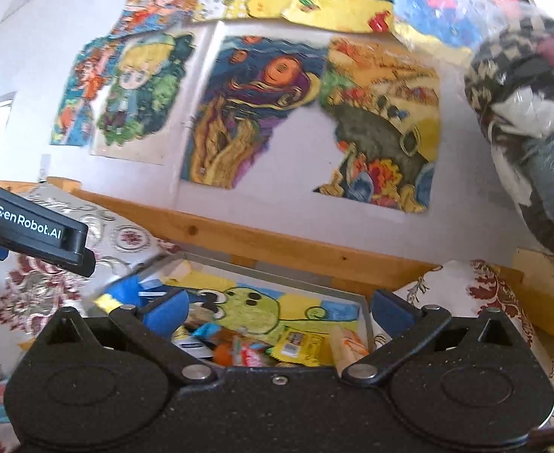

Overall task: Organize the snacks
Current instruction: 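Withdraw both open tools from the tray toward the gold wrapper and blue packet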

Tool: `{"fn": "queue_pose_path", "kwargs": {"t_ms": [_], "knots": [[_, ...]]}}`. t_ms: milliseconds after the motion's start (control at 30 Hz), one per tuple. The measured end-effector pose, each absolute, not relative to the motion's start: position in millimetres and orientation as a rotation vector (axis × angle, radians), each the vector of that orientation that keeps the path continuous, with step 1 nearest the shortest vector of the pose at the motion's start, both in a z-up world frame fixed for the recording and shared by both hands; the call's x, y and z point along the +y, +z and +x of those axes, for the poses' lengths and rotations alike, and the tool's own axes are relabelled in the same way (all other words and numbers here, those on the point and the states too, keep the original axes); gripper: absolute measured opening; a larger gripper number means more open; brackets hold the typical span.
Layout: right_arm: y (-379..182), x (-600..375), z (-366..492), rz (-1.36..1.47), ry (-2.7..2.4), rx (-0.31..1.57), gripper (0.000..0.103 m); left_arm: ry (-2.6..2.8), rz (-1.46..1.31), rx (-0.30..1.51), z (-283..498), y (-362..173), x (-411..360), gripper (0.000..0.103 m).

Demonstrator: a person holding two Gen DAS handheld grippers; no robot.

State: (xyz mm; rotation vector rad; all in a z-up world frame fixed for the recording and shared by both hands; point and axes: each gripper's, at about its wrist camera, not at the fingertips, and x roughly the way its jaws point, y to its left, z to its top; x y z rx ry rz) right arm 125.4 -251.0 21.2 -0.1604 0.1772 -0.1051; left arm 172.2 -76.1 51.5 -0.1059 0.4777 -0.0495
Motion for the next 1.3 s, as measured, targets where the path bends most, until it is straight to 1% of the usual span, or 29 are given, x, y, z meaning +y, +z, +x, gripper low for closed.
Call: {"fn": "queue_pose_path", "kwargs": {"t_ms": [400, 767, 967, 1133, 1300], "knots": [[32.5, -230.7, 66.4, -0.097, -0.068, 0.230, 0.102, -0.009, -0.089, 0.479, 100.0, 25.0, -18.3, 0.102], [28.5, -204.1, 26.1, -0.083, -0.028, 0.303, 0.102, -0.047, -0.012, 0.489, 46.0, 1.5, 14.6, 0.102], [20.8, -187.3, 15.2, -0.085, 0.015, 0.384, 0.102, -0.057, -0.005, 0.504, 28.3, -6.7, 26.4, 0.102], [10.6, -172.0, 15.4, -0.116, 0.057, 0.485, 0.102, -0.064, 0.009, 0.575, 23.8, -14.4, 30.4, 0.103], [4.0, -157.3, 18.4, -0.183, 0.072, 0.523, 0.102, -0.075, 0.035, 0.598, 25.8, -13.6, 30.7, 0.102]]}}
